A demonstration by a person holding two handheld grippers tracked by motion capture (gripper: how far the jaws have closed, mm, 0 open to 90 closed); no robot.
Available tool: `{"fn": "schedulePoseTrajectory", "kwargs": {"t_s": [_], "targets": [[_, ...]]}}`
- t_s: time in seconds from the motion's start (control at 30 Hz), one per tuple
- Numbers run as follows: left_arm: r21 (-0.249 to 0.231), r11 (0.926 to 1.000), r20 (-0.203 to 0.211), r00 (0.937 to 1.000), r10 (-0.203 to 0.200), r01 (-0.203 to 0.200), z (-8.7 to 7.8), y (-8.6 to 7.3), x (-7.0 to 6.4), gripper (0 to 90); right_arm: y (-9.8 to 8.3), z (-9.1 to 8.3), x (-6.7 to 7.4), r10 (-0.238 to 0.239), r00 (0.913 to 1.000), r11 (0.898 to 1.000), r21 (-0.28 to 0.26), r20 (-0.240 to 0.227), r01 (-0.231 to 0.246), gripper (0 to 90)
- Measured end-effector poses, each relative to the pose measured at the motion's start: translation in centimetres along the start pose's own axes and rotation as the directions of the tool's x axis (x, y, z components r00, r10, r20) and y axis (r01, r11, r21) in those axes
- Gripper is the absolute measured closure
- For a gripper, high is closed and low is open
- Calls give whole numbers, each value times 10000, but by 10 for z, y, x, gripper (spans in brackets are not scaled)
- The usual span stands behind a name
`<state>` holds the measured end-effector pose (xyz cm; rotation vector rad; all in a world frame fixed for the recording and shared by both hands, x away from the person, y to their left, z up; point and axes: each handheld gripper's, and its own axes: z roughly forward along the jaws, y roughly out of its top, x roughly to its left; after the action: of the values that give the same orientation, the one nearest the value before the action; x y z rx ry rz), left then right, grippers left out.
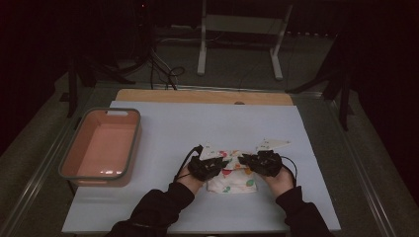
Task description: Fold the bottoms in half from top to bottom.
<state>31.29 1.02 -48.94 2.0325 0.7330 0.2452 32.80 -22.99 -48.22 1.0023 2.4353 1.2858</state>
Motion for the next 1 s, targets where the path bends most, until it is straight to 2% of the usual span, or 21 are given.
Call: {"fn": "schedulePoseTrajectory", "kwargs": {"t_s": [0.23, 0.37, 0.57, 0.77, 0.9, 1.0], "targets": [[61, 9997, -117, 9997, 228, -228, 0, -8, -9, 804, -11, -2, 6, 33, 9999, 10000, 27, -123, -33, 813], [47, 9998, -179, 9997, 185, -185, -2, -11, -12, 803, -14, -4, 9, -3, 9999, 10000, 52, -136, 4, 813], [186, 9998, 41, 10000, 7, -8, -3, -21, -16, 802, -21, -7, 15, -42, 9994, 9997, 231, -340, 50, 812], [208, 9996, -3, 9999, 170, -170, -3, -25, -18, 799, -28, -7, 19, 147, 9989, 9996, 238, -456, -136, 809], [410, 9990, 180, 9997, 189, -196, -1, -30, -19, 789, -31, -7, 19, -110, 9986, 9991, 396, -511, 131, 805], [454, 9988, 313, 9994, 148, -162, -1, -31, -19, 782, -32, -6, 19, -61, 9985, 9992, 381, -544, 82, 803]]}}
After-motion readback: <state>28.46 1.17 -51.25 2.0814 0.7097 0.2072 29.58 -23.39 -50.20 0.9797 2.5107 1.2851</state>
